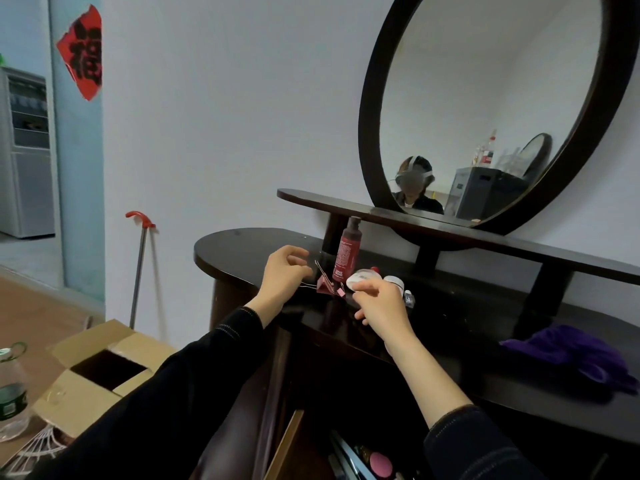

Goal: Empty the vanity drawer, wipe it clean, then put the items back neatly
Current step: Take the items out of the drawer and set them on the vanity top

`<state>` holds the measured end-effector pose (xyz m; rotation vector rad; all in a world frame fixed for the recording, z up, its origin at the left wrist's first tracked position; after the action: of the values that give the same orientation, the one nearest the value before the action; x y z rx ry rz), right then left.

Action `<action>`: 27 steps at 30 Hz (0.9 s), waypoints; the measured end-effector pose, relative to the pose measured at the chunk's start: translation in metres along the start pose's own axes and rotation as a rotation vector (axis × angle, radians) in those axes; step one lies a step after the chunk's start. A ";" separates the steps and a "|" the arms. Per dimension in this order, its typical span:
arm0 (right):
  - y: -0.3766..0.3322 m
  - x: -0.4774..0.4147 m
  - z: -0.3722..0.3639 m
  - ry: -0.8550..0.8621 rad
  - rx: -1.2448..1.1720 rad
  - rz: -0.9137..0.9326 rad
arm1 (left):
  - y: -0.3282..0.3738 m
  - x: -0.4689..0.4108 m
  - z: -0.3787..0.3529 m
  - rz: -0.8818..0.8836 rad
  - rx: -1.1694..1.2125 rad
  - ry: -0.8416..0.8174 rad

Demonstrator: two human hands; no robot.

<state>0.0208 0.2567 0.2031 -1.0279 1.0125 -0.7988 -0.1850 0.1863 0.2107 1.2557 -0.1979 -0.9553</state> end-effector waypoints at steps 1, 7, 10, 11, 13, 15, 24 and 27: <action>-0.003 0.009 0.003 0.001 -0.047 -0.001 | 0.003 0.008 0.002 -0.017 -0.019 0.001; -0.027 0.099 0.027 -0.064 -0.112 0.235 | 0.016 0.136 0.019 -0.415 -0.035 0.225; -0.028 0.146 0.037 -0.033 0.073 0.496 | -0.025 0.203 -0.011 -0.453 -0.076 0.132; -0.020 0.158 0.038 -0.032 0.145 0.544 | -0.047 0.212 -0.030 -0.360 -0.053 0.030; 0.012 0.173 0.036 -0.072 0.230 0.530 | -0.088 0.222 -0.072 -0.137 -0.041 -0.176; 0.063 0.181 0.033 -0.131 0.299 0.407 | -0.122 0.231 -0.109 0.084 -0.066 -0.367; 0.282 0.218 0.037 -0.369 0.527 -0.251 | -0.185 0.263 -0.169 0.458 -0.024 -0.643; 0.301 0.224 0.033 -0.477 0.553 -0.297 | -0.187 0.267 -0.174 0.420 -0.053 -0.708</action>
<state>0.1487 0.1647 -0.1386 -0.8299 0.2061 -0.9460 -0.0083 0.1237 -0.1075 0.7375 -0.9444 -0.9895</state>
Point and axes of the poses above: each hand's wrist, its own x-axis away from the middle knuckle, its own z-axis out of the back of the hand, y = z × x, the point moved 8 cm from there along -x, towards the middle knuckle, and after that the axes turned 14 degrees about -x, right-handed, at the moved point
